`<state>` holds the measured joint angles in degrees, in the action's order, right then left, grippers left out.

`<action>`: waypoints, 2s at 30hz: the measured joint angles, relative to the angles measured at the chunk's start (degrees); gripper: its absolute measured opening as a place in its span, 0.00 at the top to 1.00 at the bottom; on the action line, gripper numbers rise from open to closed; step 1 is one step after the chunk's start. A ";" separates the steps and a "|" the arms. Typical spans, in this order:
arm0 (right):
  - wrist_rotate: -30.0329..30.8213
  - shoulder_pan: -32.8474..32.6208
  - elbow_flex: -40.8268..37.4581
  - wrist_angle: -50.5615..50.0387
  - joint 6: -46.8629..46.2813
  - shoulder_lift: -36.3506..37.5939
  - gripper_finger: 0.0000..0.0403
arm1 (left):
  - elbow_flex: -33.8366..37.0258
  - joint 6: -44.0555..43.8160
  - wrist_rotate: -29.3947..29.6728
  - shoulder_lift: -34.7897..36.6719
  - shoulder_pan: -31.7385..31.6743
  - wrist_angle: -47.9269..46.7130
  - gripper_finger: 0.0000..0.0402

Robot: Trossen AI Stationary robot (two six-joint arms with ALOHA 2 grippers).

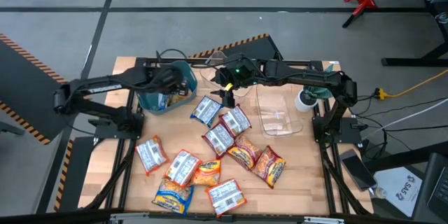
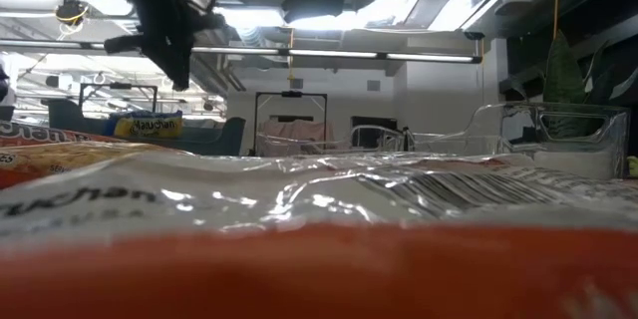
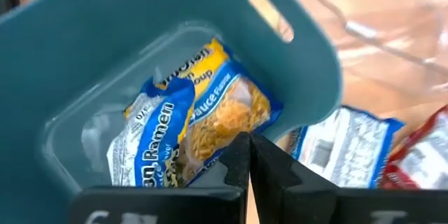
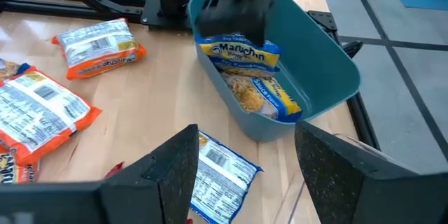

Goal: Sort Maruchan noodles
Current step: Put the blue noodle pack into the blue bin

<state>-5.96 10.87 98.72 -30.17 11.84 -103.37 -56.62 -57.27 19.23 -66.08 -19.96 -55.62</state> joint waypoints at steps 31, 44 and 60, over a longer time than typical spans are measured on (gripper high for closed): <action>0.60 0.00 0.00 -1.64 0.39 -0.02 0.45 | -1.43 3.66 2.07 1.63 0.84 1.48 1.00; 0.62 0.00 0.00 -2.07 0.42 -0.02 0.45 | 1.22 6.67 0.68 -11.02 -1.13 -2.89 1.00; 0.62 0.00 0.00 -3.92 0.42 -0.02 0.45 | 1.29 2.34 7.25 -4.10 -6.52 -21.00 1.00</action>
<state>-5.34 10.87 98.72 -34.09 12.25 -103.39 -55.33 -54.93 26.48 -70.18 -26.48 -76.62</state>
